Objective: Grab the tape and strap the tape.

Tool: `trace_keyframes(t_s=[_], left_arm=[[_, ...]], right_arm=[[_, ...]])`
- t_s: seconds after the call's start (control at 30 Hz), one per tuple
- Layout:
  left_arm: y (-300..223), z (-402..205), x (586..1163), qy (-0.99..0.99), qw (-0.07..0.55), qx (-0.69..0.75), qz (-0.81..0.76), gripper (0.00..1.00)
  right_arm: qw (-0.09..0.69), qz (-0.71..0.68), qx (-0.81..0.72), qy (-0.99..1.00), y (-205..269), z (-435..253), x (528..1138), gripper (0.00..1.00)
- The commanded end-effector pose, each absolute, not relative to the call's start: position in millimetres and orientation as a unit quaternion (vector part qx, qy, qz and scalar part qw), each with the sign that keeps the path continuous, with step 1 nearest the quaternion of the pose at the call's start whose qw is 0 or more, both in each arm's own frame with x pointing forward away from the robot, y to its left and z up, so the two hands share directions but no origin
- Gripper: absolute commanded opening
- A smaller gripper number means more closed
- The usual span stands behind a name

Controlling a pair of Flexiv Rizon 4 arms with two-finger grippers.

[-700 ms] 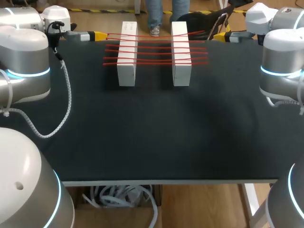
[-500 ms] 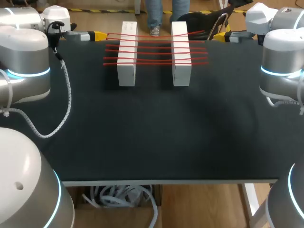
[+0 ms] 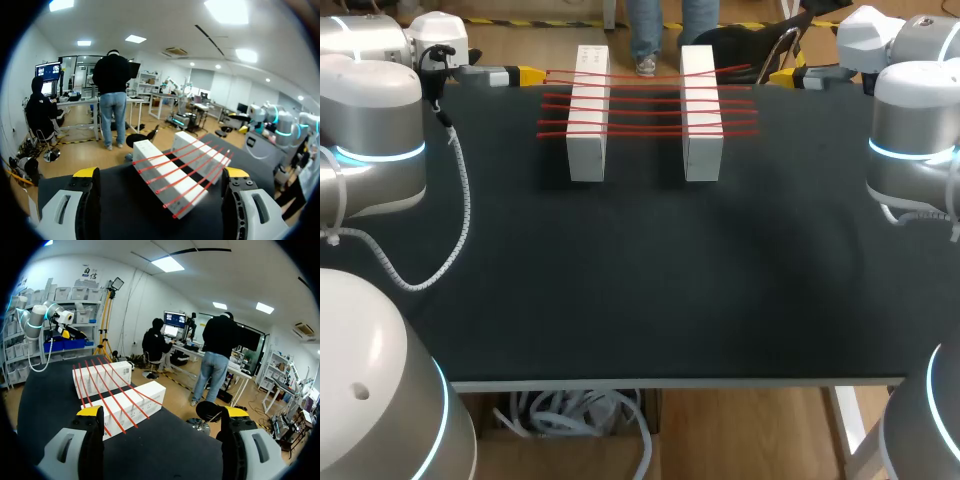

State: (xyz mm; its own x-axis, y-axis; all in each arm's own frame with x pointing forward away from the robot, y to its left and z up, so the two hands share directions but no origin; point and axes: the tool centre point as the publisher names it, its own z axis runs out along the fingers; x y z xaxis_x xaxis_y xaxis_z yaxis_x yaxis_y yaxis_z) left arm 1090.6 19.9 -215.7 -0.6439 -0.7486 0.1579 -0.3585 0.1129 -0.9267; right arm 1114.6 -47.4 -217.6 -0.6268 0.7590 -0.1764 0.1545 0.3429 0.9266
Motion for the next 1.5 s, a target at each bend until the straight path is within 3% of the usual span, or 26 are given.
trace_keyframes(t_s=[0.03,0.57,1.5], left_arm=[[20.7,-218.8,1093.3,0.739,0.169,-0.358,-0.545,1.0],[8.2,-223.6,1079.0,0.76,0.144,-0.112,-0.624,1.0],[5.6,-225.6,1074.8,0.758,0.134,-0.075,-0.634,1.0]], right_arm=[[0.309,0.488,0.301,0.759,-48.3,-217.2,1114.4,1.0],[0.309,0.488,0.301,0.759,-48.3,-217.2,1114.4,1.0],[0.309,0.488,0.301,0.759,-48.3,-217.2,1114.4,1.0]])
